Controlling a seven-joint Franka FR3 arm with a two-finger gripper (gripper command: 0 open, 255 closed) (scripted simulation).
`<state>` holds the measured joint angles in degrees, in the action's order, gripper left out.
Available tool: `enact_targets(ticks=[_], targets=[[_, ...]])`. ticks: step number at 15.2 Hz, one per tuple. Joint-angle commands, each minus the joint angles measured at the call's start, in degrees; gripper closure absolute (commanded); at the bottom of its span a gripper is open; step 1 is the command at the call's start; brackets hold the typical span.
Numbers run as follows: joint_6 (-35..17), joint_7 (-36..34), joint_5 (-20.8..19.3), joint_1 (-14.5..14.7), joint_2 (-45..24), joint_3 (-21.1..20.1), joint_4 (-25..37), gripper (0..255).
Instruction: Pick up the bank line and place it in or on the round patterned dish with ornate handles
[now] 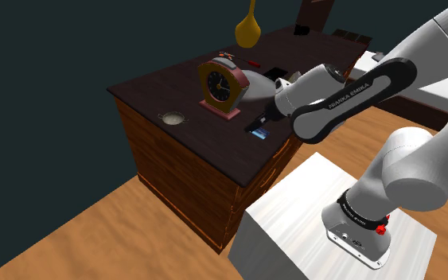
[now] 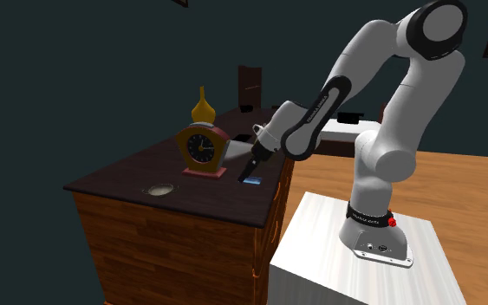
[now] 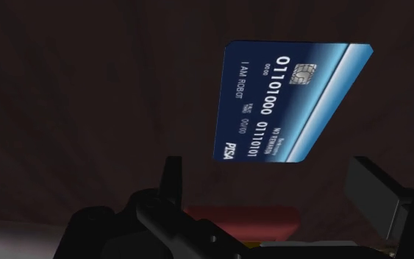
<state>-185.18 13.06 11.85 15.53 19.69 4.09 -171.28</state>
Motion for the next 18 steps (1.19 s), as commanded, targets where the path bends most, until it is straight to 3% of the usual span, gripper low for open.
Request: enact_targets(ticks=[1,4,5,14,18], targets=[[-0.2,0.0,0.0,0.1,-0.2,0.0,0.0,0],[-0.1,0.0,0.0,0.1,-0.2,0.0,0.0,0],[-0.1,0.0,0.0,0.1,-0.2,0.0,0.0,255],[-0.2,0.0,0.0,0.1,-0.2,0.0,0.1,255],[5.2,-0.7,-0.4,-3.5,4.4,-3.4,0.6,255]])
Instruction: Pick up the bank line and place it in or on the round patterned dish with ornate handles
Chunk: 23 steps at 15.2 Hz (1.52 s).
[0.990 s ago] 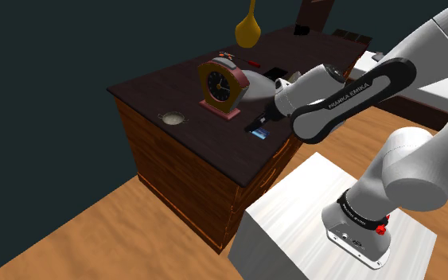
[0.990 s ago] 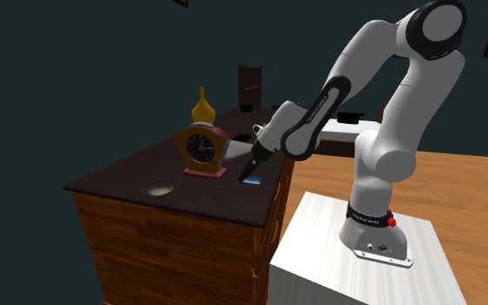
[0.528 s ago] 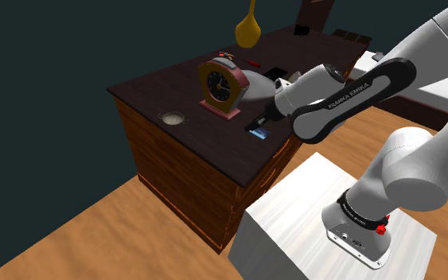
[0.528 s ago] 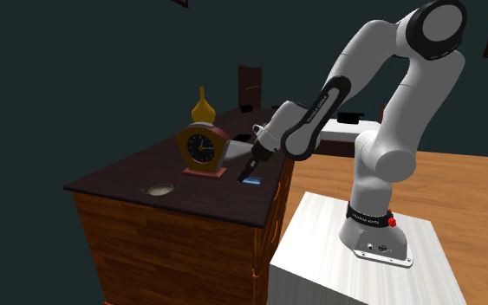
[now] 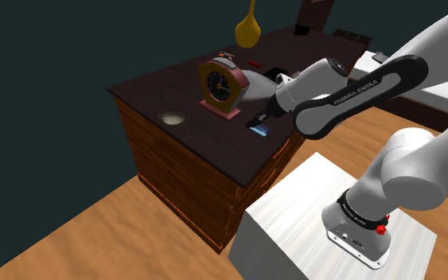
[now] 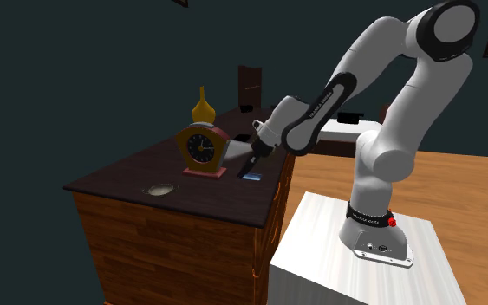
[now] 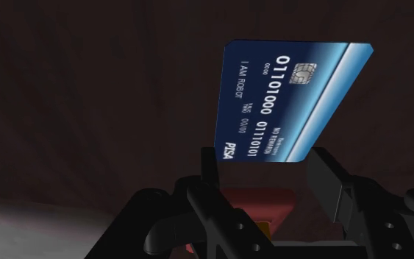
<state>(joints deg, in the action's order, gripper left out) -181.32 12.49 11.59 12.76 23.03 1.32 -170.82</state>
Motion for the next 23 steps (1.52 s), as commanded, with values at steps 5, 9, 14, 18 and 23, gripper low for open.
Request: enact_targets(ticks=[5,9,14,18,23], targets=[[7.7,-1.1,-1.0,-3.2,6.2,-2.7,1.3,255],[12.6,-1.7,-1.7,-4.5,9.8,-3.6,2.6,255],[18.3,-2.3,-2.4,-5.5,13.5,-4.2,4.5,255],[22.6,-2.8,-2.9,-6.1,16.0,-4.4,6.4,255],[21.0,-7.6,-3.4,-6.8,7.3,-9.4,13.7,255]])
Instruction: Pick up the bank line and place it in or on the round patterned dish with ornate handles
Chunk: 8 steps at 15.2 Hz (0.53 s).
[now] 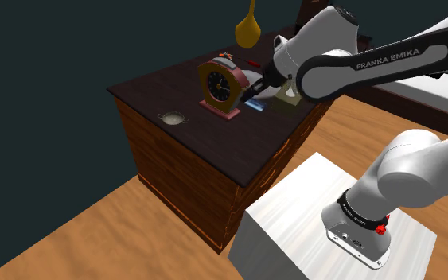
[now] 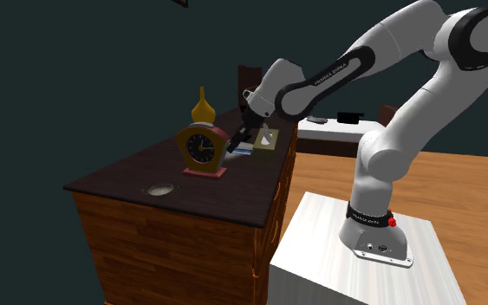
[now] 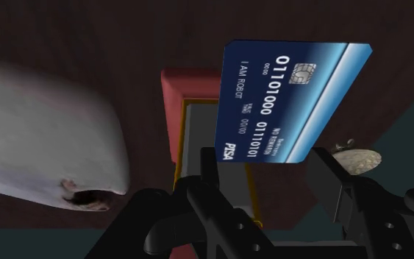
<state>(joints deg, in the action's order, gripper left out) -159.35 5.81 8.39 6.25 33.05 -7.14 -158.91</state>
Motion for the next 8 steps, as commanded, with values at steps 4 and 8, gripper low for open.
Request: enact_targets(ticks=[4,8], targets=[[-2.0,-6.4,-2.6,-2.7,-11.0,-6.5,9.4,255],[-1.7,-13.3,-7.9,-6.6,-18.9,-12.5,17.7,255]])
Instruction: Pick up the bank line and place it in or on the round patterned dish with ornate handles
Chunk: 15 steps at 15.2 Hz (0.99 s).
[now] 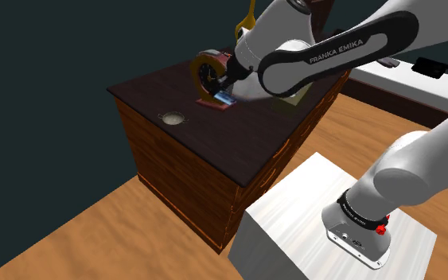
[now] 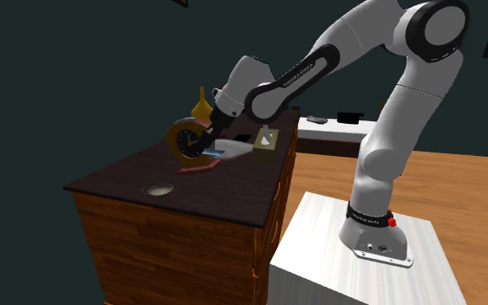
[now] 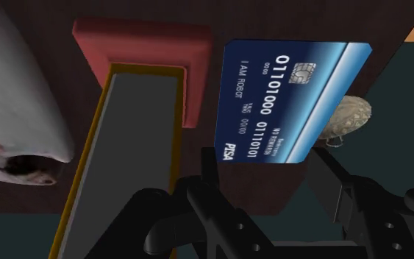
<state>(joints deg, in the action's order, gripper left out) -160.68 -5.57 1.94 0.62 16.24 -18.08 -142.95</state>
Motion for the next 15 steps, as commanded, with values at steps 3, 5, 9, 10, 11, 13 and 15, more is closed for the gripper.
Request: enact_targets(ticks=[3,5,9,10,11,13,15], targets=[[0.7,-8.4,-7.7,-3.8,-8.1,-5.7,8.5,255],[2.0,-13.2,-12.7,-5.0,-12.3,-7.9,13.4,255],[5.8,-21.8,-22.5,-4.2,-21.1,-9.6,24.0,255],[7.0,-23.5,-24.5,-3.4,-23.4,-9.6,26.9,255],[8.2,-24.9,-26.3,-2.4,-25.6,-9.3,29.7,255],[9.8,-26.4,-28.2,-1.0,-28.4,-8.9,33.5,255],[8.6,-27.4,-29.4,-0.6,-29.1,-8.4,32.8,255]])
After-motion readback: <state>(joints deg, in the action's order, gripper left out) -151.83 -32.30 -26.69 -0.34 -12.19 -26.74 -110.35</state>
